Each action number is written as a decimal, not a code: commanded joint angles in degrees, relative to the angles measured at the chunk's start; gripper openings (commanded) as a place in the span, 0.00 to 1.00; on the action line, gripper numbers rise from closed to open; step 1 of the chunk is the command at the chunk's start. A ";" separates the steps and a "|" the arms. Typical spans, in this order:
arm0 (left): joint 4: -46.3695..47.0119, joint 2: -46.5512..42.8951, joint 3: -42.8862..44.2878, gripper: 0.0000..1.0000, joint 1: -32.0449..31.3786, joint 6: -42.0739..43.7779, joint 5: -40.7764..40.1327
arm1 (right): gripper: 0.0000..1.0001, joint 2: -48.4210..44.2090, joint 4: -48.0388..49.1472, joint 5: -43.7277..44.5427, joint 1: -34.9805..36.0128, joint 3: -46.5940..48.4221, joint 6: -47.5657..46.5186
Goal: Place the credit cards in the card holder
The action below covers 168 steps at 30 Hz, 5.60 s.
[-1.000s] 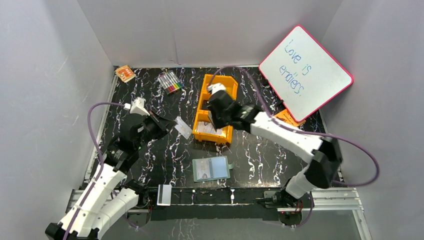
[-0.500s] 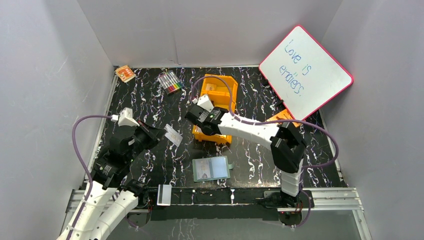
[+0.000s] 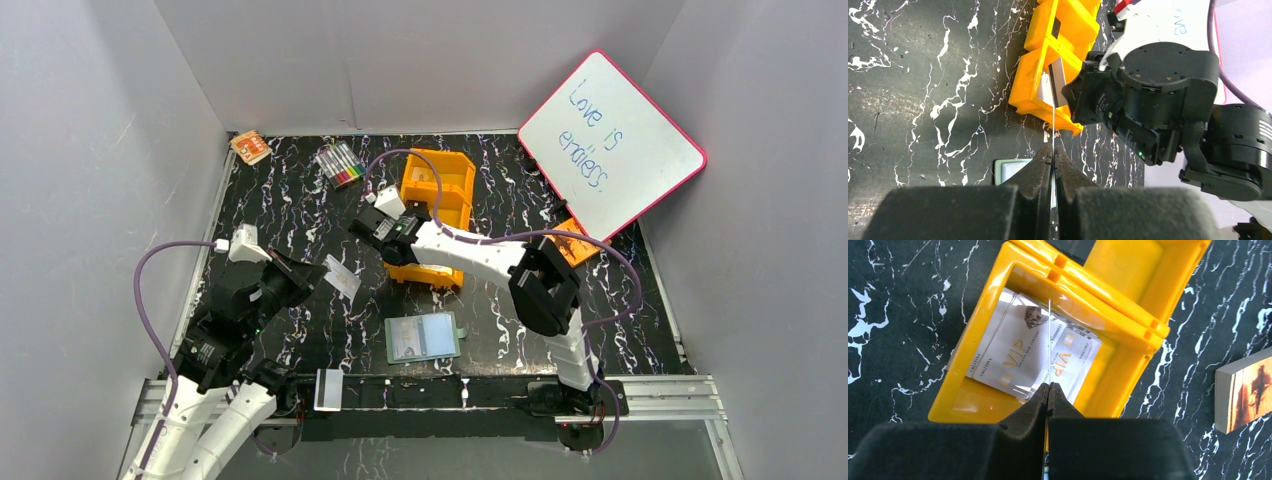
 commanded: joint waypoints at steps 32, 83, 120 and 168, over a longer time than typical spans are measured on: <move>48.24 12.66 -5.84 0.00 0.09 -5.42 52.94 | 0.72 -61.39 40.13 -75.68 -12.36 -46.84 7.13; 22.05 32.92 -5.82 0.85 -32.00 -3.39 3.35 | 0.00 -68.14 23.33 -55.16 -12.33 -68.54 17.02; 19.87 54.64 0.66 0.64 -33.61 -2.77 0.68 | 0.00 -63.55 29.29 -56.89 -12.32 -76.58 21.14; 13.28 44.79 -0.59 0.77 -33.61 -6.72 -3.13 | 0.00 -53.61 45.79 -67.68 -11.50 -71.63 22.03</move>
